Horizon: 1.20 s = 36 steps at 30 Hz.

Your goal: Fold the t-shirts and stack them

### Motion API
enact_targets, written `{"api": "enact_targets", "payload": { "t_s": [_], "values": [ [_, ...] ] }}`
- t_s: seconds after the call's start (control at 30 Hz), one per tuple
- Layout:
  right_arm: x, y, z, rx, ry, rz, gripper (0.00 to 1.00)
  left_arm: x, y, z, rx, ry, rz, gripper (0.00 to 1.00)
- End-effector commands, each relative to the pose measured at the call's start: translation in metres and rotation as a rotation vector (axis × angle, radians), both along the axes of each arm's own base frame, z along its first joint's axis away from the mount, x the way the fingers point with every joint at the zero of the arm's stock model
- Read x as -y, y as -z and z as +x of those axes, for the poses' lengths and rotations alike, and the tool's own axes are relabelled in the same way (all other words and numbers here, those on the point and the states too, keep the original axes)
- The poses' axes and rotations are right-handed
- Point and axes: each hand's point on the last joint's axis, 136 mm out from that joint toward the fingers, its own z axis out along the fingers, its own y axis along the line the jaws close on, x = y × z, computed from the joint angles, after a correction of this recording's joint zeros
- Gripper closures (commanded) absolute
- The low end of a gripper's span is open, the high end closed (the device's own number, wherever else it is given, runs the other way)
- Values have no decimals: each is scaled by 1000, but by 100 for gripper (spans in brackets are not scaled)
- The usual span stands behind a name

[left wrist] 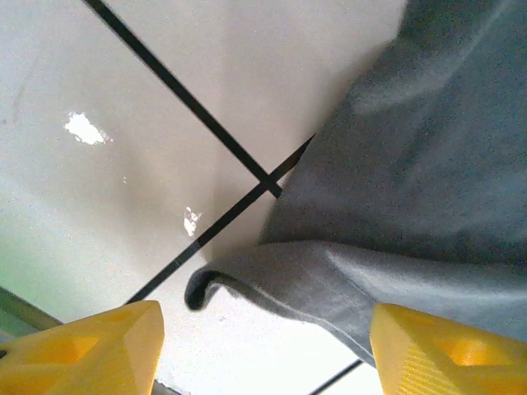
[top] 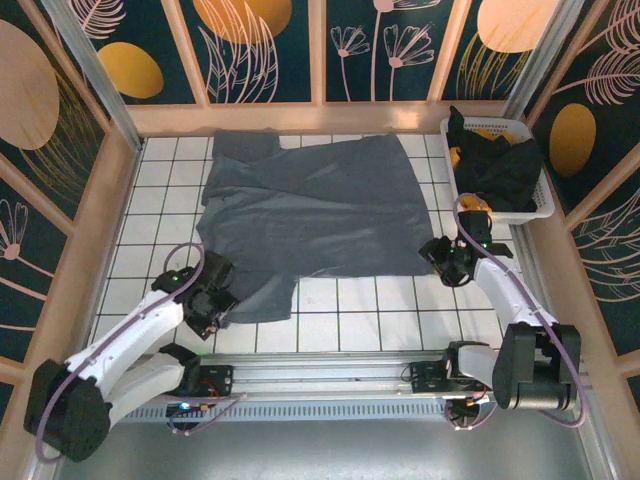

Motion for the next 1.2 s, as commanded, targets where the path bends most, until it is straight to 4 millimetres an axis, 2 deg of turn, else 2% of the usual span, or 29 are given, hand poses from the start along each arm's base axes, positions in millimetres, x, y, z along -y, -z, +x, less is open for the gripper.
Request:
{"api": "enact_targets", "payload": {
  "t_s": [0.0,0.2,0.33,0.43,0.5,0.57,0.63,0.7,0.77,0.83,0.93,0.97,1.17],
  "values": [
    [1,3,2,-5,29,28,47,-9,11,-23,-36,-238,-52,34],
    [-3,3,2,-6,14,49,48,8,29,-2,92,-495,-270,37],
    [-4,8,-3,-14,12,52,48,13,31,11,106,-494,-270,42],
    [-2,8,-3,-12,16,43,49,12,27,20,117,-485,-237,51],
    [0,9,-4,-12,24,32,49,9,22,24,131,-491,-216,52],
    [1,8,-3,-5,33,31,49,3,14,26,154,-502,-192,48],
    [1,5,-2,6,37,36,49,-3,2,29,196,-522,-178,35],
    [1,4,-1,12,42,41,49,-9,-8,27,213,-572,-182,24],
    [0,2,2,25,45,46,49,-15,-12,19,197,-616,-168,19],
    [0,0,3,30,48,52,49,-21,-9,6,145,-644,-129,19],
    [-1,-3,6,41,45,58,49,-18,4,2,117,-671,-150,23],
    [-2,-3,6,42,43,57,49,-12,7,9,136,-686,-192,25],
    [-2,-4,7,45,38,55,50,-11,21,11,120,-747,-202,28]
  ]
}}
